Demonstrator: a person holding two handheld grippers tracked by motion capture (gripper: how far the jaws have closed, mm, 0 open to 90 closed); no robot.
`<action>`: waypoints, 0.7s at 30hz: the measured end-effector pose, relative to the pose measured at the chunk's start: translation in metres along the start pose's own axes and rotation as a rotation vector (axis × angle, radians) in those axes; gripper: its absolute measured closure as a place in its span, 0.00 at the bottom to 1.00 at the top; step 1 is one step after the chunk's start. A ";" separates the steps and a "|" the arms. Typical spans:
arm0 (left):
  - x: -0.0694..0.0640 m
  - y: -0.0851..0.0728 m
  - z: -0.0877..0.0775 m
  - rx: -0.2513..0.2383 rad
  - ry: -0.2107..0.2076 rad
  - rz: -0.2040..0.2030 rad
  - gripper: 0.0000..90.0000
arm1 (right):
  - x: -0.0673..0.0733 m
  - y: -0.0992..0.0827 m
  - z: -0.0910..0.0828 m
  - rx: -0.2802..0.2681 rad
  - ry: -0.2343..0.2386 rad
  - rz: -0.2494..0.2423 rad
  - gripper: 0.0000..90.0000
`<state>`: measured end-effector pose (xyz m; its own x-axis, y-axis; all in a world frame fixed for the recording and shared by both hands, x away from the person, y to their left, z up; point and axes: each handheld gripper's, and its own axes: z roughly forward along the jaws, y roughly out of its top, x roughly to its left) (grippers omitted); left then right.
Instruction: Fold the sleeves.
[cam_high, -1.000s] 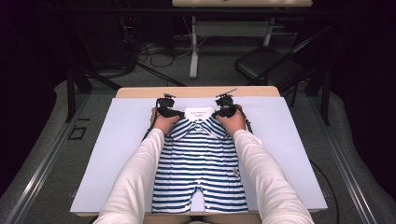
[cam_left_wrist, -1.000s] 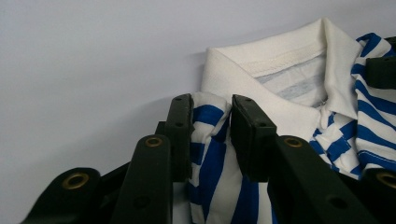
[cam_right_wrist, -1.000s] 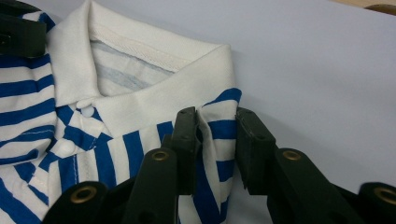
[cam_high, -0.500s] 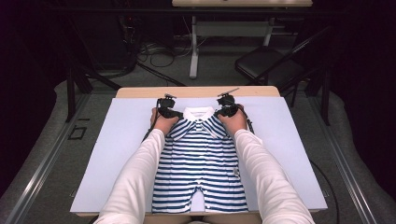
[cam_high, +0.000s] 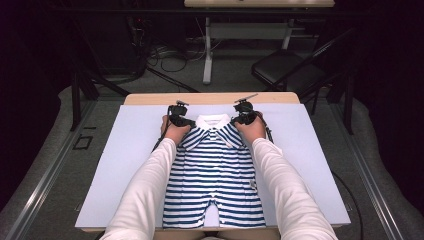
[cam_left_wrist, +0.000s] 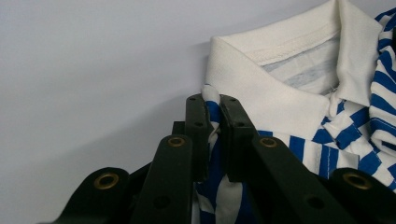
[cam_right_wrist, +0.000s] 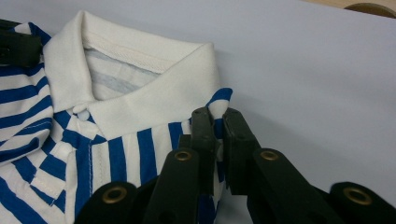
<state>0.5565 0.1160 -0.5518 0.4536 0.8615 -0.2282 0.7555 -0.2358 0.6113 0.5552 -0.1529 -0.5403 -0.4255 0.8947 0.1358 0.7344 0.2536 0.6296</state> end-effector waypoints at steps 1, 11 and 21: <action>0.000 0.000 0.000 -0.003 0.001 -0.001 0.93 | 0.000 0.000 0.000 -0.001 0.001 0.004 0.94; 0.001 0.002 -0.004 -0.013 0.006 0.007 0.93 | 0.002 0.001 -0.003 -0.011 -0.010 -0.004 0.95; 0.003 0.005 -0.011 -0.029 0.009 0.022 0.93 | 0.005 0.004 -0.009 -0.048 -0.016 -0.025 0.95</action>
<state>0.5560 0.1221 -0.5412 0.4654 0.8602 -0.2083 0.7315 -0.2413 0.6377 0.5515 -0.1507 -0.5303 -0.4341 0.8944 0.1076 0.6977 0.2582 0.6682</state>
